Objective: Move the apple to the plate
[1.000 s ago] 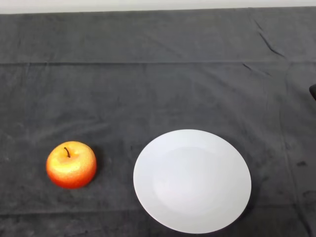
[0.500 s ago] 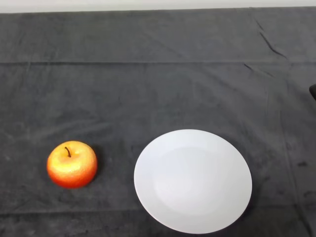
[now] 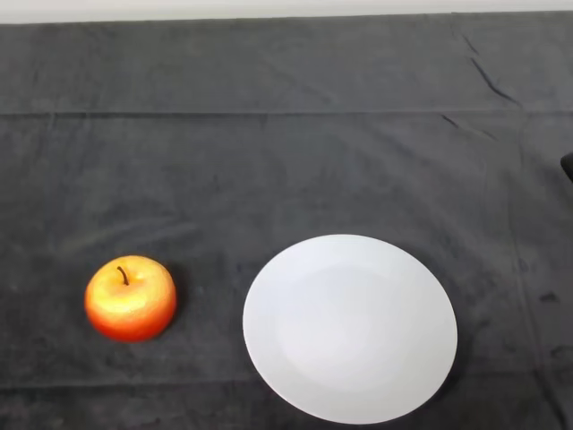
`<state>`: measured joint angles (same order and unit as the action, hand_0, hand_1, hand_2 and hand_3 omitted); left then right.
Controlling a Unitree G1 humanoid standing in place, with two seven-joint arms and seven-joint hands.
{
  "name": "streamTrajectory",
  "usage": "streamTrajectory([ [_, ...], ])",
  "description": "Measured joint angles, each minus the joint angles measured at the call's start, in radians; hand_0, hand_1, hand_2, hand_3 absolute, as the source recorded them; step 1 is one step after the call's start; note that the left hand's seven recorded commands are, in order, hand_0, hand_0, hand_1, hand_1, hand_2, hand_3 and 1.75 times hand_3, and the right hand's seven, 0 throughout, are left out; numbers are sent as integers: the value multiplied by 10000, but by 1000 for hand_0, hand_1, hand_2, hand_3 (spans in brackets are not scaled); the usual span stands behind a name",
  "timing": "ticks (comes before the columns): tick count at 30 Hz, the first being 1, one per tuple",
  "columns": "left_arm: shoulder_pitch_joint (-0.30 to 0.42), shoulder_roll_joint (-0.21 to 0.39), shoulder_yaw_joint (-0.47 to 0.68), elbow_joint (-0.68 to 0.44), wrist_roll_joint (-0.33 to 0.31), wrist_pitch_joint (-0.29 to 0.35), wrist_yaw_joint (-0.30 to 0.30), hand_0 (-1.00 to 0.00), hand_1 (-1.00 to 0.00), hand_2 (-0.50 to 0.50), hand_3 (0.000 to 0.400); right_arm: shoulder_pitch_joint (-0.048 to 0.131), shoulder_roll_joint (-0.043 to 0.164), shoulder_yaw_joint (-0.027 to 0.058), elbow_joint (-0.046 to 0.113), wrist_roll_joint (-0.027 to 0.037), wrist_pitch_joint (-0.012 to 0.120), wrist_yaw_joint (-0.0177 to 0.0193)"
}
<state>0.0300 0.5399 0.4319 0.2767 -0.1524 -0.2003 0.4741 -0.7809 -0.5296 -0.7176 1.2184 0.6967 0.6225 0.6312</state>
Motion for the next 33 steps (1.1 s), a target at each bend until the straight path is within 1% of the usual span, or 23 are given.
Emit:
streamTrajectory([
  [4,200,-295,-446,-1770,47,1012,-65,0,0,0,0,0,5,1,0,-1,0,0],
  [7,400,-344,-948,-2962,104,1775,-150,0,0,0,0,0,4,0,0,-4,-1,-2],
  [9,400,-372,-1373,-3642,198,2289,-188,0,0,0,0,0,4,0,-1,-5,-1,-2],
  [13,399,-447,-2111,-4583,325,3092,-422,0,0,0,0,0,3,0,-1,-4,-1,-2],
  [15,392,-556,-2453,-4859,542,3433,-562,0,0,0,0,0,4,1,-1,-5,-1,-2],
  [17,391,-589,-2759,-4993,596,3747,-708,0,0,0,0,0,4,1,-1,-4,-1,-2],
  [19,386,-610,-3081,-5070,658,4031,-828,0,0,0,0,0,4,1,-1,-5,-1,-2],
  [22,351,-629,-3557,-5087,956,4382,-987,0,0,0,0,0,5,1,-1,-4,-1,-3],
  [26,315,-683,-4053,-5135,996,4851,-1227,0,0,0,0,0,4,1,-2,-4,-1,-3],
  [30,268,-738,-4493,-5171,1260,5207,-1429,0,0,0,0,0,4,1,-2,-4,-1,-3],
  [33,165,-810,-4766,-5172,1372,5351,-1583,0,0,0,0,0,4,1,-2,-4,-1,-3],
])
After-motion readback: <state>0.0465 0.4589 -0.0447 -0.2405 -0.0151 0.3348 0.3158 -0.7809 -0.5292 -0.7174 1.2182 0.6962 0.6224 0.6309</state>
